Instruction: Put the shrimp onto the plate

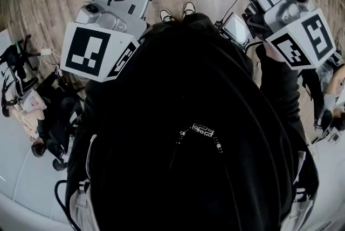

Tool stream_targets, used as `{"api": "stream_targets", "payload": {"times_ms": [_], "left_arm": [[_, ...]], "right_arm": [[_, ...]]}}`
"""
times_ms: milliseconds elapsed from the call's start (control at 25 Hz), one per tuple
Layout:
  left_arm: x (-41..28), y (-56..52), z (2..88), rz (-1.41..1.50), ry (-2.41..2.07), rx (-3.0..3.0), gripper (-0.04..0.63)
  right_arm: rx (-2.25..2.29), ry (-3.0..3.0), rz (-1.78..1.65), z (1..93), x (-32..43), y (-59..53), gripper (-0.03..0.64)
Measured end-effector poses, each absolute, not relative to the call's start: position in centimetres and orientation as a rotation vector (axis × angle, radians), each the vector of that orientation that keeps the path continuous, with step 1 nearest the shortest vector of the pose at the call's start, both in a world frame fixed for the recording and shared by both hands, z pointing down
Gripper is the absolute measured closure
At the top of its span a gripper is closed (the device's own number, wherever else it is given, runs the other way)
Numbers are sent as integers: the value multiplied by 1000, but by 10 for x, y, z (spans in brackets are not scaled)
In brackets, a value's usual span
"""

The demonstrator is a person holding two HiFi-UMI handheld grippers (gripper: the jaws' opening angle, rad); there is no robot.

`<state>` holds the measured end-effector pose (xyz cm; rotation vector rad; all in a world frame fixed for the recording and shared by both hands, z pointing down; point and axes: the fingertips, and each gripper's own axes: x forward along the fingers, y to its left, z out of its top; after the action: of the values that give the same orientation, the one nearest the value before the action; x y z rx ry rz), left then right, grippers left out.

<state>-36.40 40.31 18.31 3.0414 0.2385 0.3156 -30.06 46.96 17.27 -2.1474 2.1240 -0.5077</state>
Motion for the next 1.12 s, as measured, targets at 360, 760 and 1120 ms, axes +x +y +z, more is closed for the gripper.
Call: {"api": "stream_targets", "payload": {"times_ms": [360, 760, 1120], "left_arm": [[-329, 441, 176, 308, 434, 3019, 591], [-288, 460, 187, 372, 436, 3093, 591], [-249, 382, 192, 285, 271, 2981, 591]], "right_arm": [[-2142, 2140, -439, 160, -284, 497, 554], [-2195, 2057, -469, 191, -230, 535, 554], [-2214, 2006, -565, 203, -190, 493, 554]]}}
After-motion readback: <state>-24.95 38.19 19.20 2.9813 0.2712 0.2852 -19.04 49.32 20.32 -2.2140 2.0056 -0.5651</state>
